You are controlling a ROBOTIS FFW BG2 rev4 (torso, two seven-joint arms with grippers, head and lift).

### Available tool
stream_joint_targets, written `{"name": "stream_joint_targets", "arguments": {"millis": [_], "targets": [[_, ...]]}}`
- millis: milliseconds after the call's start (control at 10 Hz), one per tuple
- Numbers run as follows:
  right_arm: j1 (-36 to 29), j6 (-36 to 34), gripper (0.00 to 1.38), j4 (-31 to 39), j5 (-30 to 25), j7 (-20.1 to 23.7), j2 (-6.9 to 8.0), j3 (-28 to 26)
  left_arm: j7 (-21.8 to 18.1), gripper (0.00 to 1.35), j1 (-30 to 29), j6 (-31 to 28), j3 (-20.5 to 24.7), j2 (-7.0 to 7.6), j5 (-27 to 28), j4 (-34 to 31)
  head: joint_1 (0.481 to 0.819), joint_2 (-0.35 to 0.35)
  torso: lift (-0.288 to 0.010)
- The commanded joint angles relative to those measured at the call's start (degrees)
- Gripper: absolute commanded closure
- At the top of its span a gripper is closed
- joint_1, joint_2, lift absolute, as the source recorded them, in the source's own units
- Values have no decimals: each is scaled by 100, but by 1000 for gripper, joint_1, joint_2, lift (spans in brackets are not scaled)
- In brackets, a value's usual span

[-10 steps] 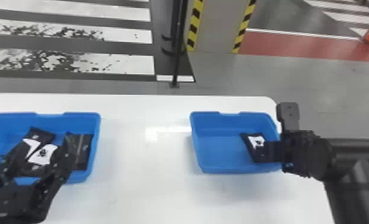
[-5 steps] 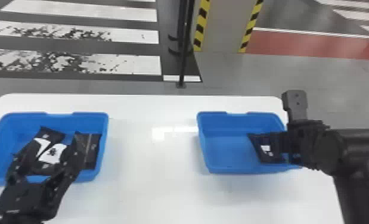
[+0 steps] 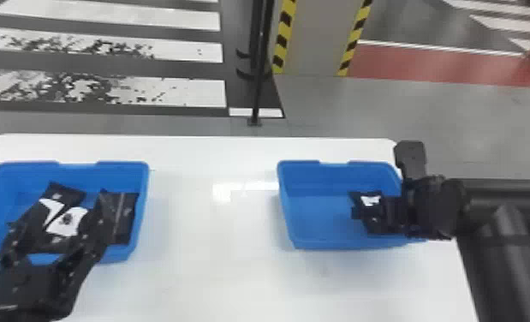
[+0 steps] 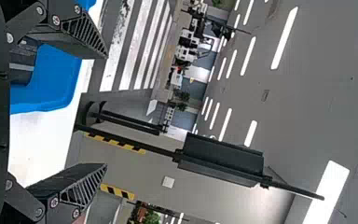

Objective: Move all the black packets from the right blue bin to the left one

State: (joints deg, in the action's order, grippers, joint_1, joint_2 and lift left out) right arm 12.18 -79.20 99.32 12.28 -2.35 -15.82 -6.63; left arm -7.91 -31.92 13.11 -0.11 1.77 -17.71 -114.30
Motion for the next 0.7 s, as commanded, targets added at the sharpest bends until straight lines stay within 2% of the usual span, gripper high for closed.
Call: {"name": "stream_joint_targets", "arguments": {"millis": [0, 200, 600], "targets": [[161, 143, 90, -335, -97, 33, -18, 11, 0, 223, 0, -3, 0, -1, -11, 19, 695, -185, -140], [343, 312, 82, -728, -143, 173, -44, 11, 0, 223, 0, 11, 0, -1, -23, 19, 695, -193, -140], [400, 171, 105, -897, -245, 173, -35, 34, 0, 225, -28, 96, 23, -19, -171, 75, 695, -197, -140]]}}
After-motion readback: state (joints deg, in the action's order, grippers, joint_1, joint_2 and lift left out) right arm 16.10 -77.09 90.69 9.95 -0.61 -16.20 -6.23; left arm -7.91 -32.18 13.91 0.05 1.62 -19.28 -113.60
